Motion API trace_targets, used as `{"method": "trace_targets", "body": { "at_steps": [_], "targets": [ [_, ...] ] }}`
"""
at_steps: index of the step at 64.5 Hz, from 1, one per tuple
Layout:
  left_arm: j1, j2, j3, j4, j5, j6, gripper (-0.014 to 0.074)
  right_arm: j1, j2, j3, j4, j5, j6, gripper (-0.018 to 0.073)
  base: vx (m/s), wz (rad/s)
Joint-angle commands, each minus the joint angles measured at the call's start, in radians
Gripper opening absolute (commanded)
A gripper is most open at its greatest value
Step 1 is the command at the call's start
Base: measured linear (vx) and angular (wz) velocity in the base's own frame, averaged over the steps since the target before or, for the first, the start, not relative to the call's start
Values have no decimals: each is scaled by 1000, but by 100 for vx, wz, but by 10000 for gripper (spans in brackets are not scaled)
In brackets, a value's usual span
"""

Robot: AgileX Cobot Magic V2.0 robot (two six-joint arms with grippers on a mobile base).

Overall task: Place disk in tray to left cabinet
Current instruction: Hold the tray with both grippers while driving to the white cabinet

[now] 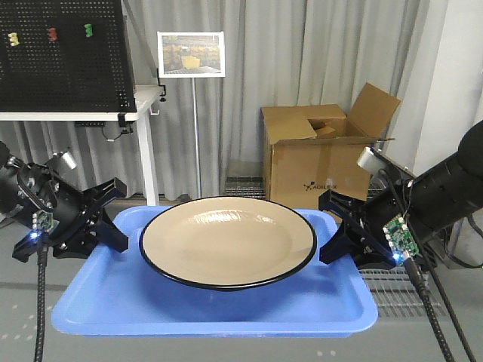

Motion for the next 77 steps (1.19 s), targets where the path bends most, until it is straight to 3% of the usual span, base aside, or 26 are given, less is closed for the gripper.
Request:
{"method": "trace_targets", "body": {
  "at_steps": [1,77],
  "targets": [
    [-30,-57,-36,-204,22,-18,0,19,-55,-40,173,-36,-13,-4,59,-3],
    [-30,-57,-36,-203,21,-18,0,19,-55,-40,173,-38,-13,-4,47,-17]
  ]
}}
